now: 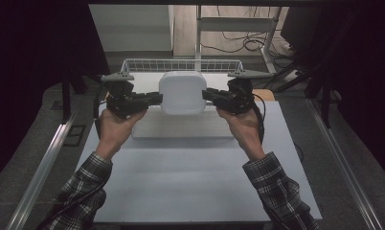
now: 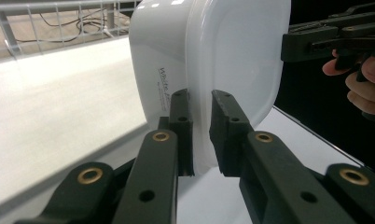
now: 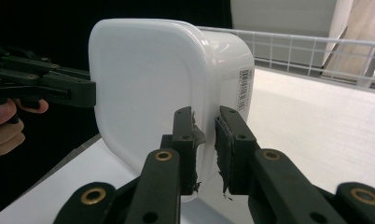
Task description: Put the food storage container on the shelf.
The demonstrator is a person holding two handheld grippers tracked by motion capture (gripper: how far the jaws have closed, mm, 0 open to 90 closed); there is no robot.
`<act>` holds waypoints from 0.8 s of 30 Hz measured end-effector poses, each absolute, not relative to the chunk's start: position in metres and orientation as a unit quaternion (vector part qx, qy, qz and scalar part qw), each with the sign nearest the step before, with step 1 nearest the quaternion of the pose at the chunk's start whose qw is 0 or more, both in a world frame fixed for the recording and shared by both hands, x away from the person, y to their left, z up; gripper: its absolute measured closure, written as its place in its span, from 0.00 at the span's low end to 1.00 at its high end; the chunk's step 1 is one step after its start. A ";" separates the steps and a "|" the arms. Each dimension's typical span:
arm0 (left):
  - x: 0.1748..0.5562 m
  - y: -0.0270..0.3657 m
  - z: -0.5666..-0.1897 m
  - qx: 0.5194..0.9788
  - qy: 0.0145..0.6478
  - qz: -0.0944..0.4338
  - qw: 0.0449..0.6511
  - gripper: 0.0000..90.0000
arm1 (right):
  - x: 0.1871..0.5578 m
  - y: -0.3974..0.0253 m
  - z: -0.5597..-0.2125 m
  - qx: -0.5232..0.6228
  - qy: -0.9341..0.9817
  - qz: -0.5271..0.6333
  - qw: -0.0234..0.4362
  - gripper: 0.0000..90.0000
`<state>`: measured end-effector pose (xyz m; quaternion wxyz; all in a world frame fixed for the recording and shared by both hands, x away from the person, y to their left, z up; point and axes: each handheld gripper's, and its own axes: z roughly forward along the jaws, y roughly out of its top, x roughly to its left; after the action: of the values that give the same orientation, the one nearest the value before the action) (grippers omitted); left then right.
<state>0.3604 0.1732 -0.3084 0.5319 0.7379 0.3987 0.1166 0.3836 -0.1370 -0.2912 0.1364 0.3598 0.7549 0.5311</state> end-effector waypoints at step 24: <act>0.405 0.171 -0.310 0.729 0.426 0.096 0.526 0.75 | 0.432 -0.128 -0.292 0.405 0.748 0.513 0.113 0.80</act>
<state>0.4047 0.1710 -0.3105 0.5264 0.7295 0.4262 0.0956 0.4316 -0.1276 -0.2916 0.1129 0.4054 0.7481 0.5131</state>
